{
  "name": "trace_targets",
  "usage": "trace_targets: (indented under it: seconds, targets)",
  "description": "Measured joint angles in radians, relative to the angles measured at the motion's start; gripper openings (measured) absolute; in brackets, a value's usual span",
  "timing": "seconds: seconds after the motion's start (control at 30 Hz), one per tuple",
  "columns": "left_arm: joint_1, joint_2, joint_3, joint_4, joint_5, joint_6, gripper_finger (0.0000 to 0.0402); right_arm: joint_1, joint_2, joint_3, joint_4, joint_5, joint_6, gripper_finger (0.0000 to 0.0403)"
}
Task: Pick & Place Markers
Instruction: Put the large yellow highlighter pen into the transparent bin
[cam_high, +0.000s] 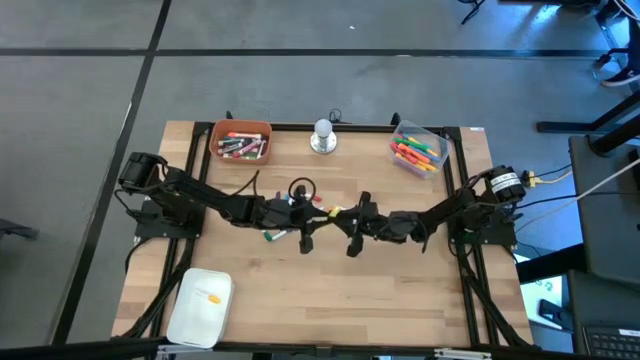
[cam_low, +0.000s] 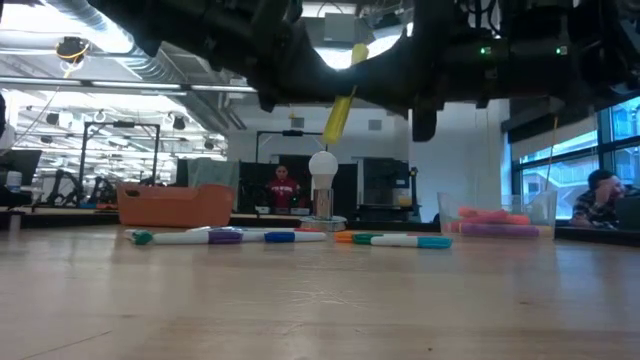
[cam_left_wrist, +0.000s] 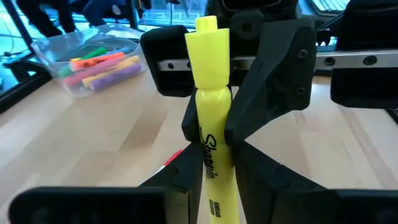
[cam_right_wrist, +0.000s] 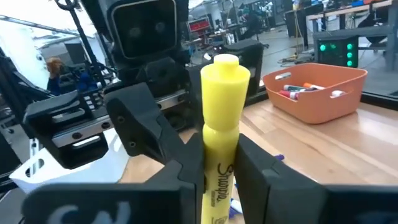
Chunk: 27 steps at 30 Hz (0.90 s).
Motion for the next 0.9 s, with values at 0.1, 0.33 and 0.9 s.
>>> trace_targets:
  seconds: [0.1,0.33,0.9]
  targets:
    - [0.005,0.0,0.001,-0.03,-0.022,0.004,0.0086,-0.001,0.0,-0.001,-0.018,0.02,-0.008,0.0063]
    - [0.032,0.02,0.001,-0.135,-0.029,0.026,0.0117,-0.013,-0.092,-0.005,-0.266,0.134,-0.022,0.0063]
    - [0.121,0.231,0.001,-0.142,-0.028,0.008,0.0157,-0.401,-0.524,0.298,-1.844,0.21,0.156,0.0063]
